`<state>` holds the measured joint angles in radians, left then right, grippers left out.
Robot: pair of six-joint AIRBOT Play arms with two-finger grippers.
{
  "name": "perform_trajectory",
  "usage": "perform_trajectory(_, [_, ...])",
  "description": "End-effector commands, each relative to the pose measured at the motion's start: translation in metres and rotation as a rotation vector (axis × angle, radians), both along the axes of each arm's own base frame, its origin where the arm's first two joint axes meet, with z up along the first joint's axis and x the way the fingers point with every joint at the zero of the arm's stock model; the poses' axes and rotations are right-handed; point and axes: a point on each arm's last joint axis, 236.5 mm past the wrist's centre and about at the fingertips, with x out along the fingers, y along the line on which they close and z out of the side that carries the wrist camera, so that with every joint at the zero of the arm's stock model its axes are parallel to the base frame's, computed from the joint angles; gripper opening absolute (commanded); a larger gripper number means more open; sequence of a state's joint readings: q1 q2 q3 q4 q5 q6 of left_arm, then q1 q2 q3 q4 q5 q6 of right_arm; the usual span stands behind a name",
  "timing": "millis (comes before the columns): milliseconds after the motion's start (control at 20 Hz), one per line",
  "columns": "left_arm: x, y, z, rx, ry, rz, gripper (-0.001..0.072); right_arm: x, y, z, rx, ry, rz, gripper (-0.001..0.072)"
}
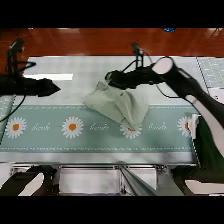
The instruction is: Fold the shirts.
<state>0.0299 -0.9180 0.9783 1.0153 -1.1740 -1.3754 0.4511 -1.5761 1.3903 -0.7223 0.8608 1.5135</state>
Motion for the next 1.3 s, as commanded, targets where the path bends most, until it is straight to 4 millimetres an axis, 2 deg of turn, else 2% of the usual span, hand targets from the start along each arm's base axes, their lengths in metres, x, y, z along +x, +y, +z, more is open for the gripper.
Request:
perform_trajectory(0, [-0.030,0.003,-0.037,-0.021,0.068,0.029,0.0021,0.009,0.044,-0.037,0.012,0.052,0.049,0.0036])
perform_trajectory(50, [-0.035,0.003,-0.049,-0.023,0.095,0.032,0.0021,0.012,0.048,-0.045,0.006,0.054,0.055,0.0119])
perform_trajectory(100, [-0.038,0.003,-0.059,-0.023,0.112,0.039,0.0021,0.013,0.050,-0.051,0.008,0.064,0.052,0.0303])
perform_trajectory(150, [-0.041,0.003,-0.068,-0.025,0.128,0.045,0.0021,0.010,0.052,-0.053,0.012,0.074,0.068,0.0413])
perform_trajectory(250, [-0.040,0.005,-0.076,-0.024,0.129,0.063,0.0021,-0.001,0.045,-0.049,0.007,0.107,0.113,0.0414])
perform_trajectory(350, [-0.025,0.017,-0.067,-0.014,0.074,0.105,0.0021,-0.005,0.018,-0.029,0.011,0.136,0.140,0.0413])
perform_trajectory(400, [-0.017,0.026,-0.057,-0.018,0.047,0.136,0.0021,-0.005,-0.005,-0.012,0.000,0.129,0.149,0.0413])
perform_trajectory(500, [-0.005,0.045,-0.032,-0.018,0.005,0.184,0.0021,-0.003,-0.062,0.025,-0.088,0.061,0.134,0.0413])
perform_trajectory(650, [0.001,0.073,-0.001,-0.012,-0.040,0.247,0.0022,-0.013,-0.186,0.071,-0.411,-0.078,-0.038,0.0413])
perform_trajectory(750, [-0.001,0.080,0.004,-0.008,-0.056,0.270,0.0021,-0.036,-0.259,0.084,-0.570,-0.116,-0.203,0.0413])
perform_trajectory(800, [-0.003,0.078,0.003,-0.011,-0.056,0.269,0.0021,-0.053,-0.287,0.080,-0.607,-0.114,-0.283,0.0413])
perform_trajectory(850, [-0.006,0.075,0.000,-0.014,-0.050,0.261,0.0021,-0.068,-0.307,0.071,-0.611,-0.099,-0.355,0.0414])
perform_trajectory(900, [-0.010,0.070,-0.006,-0.018,-0.036,0.250,0.0021,-0.085,-0.322,0.052,-0.595,-0.066,-0.432,0.0415])
perform_trajectory(1000, [-0.018,0.059,-0.024,-0.026,0.007,0.223,0.0021,-0.114,-0.335,0.006,-0.532,0.023,-0.552,0.0415])
perform_trajectory(1100, [-0.028,0.047,-0.043,-0.032,0.054,0.193,0.0022,-0.132,-0.321,-0.041,-0.386,0.117,-0.633,0.0415])
perform_trajectory(1250, [-0.041,0.031,-0.069,-0.037,0.109,0.154,0.0021,-0.143,-0.276,-0.086,-0.181,0.227,-0.634,0.0415])
